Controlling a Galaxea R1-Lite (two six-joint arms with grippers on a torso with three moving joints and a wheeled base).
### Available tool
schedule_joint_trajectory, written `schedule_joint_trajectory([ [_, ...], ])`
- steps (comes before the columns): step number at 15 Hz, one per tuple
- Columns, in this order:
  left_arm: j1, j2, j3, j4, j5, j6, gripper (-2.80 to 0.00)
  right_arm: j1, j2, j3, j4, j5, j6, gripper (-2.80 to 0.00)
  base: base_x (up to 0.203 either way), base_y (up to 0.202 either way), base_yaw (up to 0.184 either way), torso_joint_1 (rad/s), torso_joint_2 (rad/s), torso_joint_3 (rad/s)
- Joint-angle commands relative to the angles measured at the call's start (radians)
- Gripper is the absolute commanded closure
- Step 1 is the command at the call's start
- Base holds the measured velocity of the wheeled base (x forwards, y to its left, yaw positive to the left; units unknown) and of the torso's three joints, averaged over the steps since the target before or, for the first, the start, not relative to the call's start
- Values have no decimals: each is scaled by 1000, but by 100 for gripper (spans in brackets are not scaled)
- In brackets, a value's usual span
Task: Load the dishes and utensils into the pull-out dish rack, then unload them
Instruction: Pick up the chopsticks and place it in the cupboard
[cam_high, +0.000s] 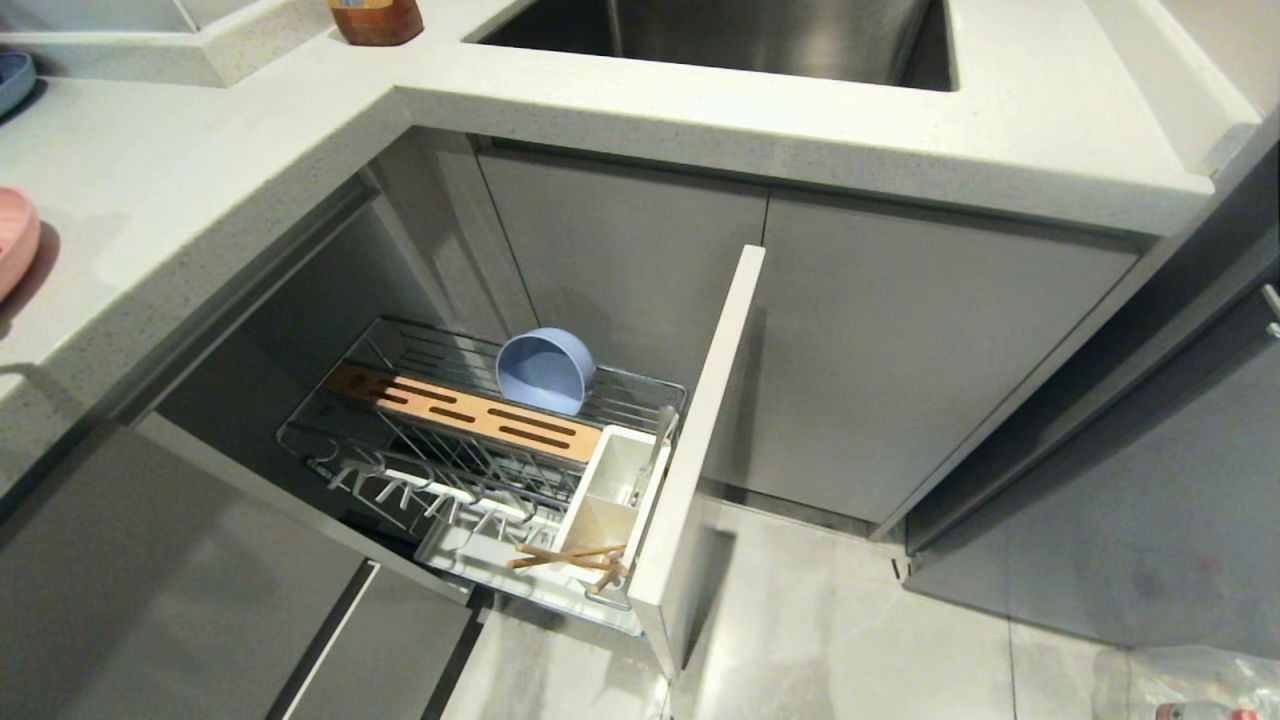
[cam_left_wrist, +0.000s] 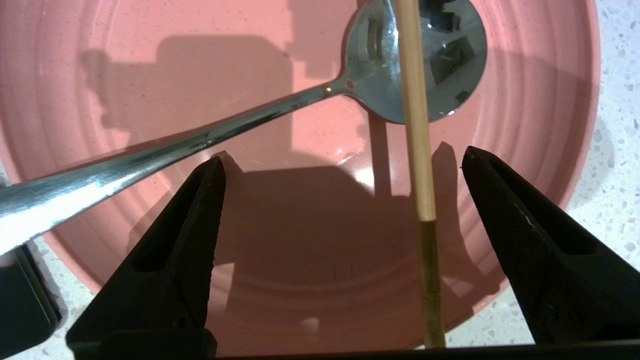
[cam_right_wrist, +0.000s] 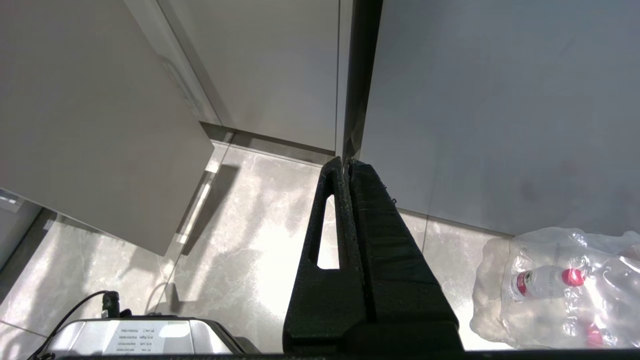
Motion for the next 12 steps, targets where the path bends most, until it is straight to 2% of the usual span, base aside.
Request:
schedule_joint_trajectory([
  [1, 1, 1, 11, 9, -7, -3, -280, 0, 2, 0, 0, 0, 0, 0, 0, 0, 0, 0, 0, 0],
  [2, 1, 1, 11, 7, -8, -3, -280, 0, 2, 0, 0, 0, 0, 0, 0, 0, 0, 0, 0, 0],
  [3, 1, 1, 11, 7, -8, -3, 0, 0, 1, 0, 0, 0, 0, 0, 0, 0, 0, 0, 0, 0],
  [12, 0, -12, 15, 8, -10, -5, 0, 0, 2, 0, 0, 0, 0, 0, 0, 0, 0, 0, 0, 0],
])
